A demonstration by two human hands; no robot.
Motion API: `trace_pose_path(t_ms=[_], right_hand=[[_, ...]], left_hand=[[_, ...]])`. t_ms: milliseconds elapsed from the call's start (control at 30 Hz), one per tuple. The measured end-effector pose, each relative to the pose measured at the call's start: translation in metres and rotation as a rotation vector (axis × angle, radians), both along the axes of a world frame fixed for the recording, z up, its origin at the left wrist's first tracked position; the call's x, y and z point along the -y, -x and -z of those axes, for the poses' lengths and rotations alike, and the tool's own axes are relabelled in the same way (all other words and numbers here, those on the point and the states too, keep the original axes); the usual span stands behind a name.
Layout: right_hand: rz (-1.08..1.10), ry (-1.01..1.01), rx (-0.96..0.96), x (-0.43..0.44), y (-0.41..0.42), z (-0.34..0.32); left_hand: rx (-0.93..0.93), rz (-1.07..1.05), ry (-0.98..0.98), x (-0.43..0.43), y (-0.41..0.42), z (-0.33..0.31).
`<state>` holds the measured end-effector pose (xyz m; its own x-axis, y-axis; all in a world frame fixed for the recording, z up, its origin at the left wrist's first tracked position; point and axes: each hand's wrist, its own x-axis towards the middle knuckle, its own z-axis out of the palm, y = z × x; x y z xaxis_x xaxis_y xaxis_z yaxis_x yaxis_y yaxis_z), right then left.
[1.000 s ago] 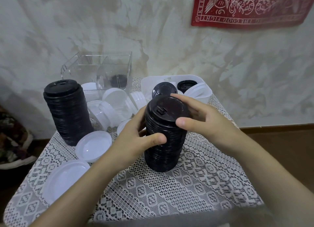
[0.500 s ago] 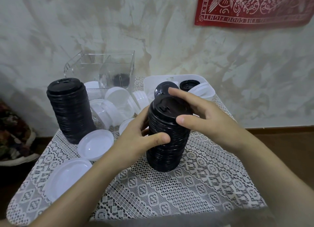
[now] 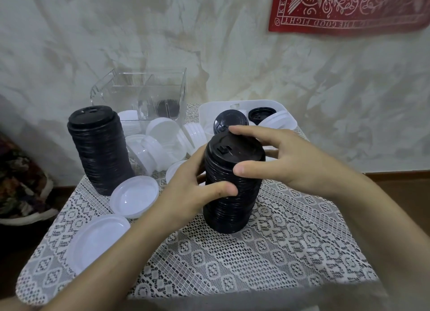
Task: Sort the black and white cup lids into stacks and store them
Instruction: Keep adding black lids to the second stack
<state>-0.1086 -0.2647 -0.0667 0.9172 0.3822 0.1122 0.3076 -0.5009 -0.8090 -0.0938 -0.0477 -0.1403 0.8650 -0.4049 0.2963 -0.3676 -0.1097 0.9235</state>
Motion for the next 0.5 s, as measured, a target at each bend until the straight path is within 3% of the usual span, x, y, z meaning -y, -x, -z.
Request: trace_pose_path(t_ms=[200,500], right_hand=[[0.077,0.065,0.072,0.0,0.0,0.007],[0.02,-0.323,-0.01,0.004,0.007,0.02]], left_hand=[[-0.004,-0.003,0.011,0.0,0.001,0.0],[-0.031,0.052,0.042,-0.002,-0.001,-0.006]])
